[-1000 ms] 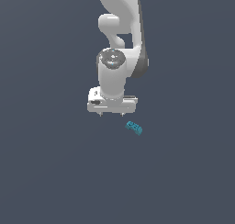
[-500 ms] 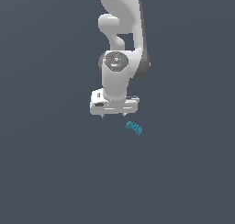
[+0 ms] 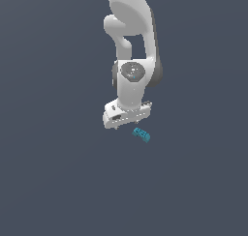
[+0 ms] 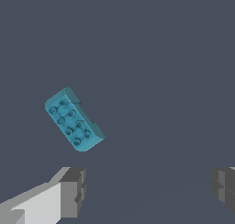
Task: Pick up the object and move it to a goal position.
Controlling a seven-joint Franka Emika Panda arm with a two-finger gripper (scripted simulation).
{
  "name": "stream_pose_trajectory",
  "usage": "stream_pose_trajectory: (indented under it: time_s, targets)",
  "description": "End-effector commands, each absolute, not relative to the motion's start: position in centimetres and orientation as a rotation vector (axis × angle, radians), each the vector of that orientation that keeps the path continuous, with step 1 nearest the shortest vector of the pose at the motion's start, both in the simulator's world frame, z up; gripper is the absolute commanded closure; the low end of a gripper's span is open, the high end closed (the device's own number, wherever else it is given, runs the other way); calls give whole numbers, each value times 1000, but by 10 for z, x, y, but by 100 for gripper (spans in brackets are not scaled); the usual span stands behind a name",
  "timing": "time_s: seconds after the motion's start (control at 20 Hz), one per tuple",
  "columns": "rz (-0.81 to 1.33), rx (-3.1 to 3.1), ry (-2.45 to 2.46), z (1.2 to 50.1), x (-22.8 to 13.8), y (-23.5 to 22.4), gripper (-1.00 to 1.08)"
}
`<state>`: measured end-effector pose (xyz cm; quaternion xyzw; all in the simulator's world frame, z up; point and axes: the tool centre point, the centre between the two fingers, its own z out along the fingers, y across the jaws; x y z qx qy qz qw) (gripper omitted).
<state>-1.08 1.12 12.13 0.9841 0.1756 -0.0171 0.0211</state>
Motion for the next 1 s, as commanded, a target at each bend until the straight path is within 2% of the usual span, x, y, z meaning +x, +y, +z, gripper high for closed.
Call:
stream_pose_trajectory:
  time_s: [0.0, 0.5, 0.95]
  targets:
    - [-49, 3029, 677, 114, -11, 22, -92]
    - [-24, 2897, 1173, 87, -12, 63, -92]
    - [-4, 2801, 1417, 75, -14, 86, -92]
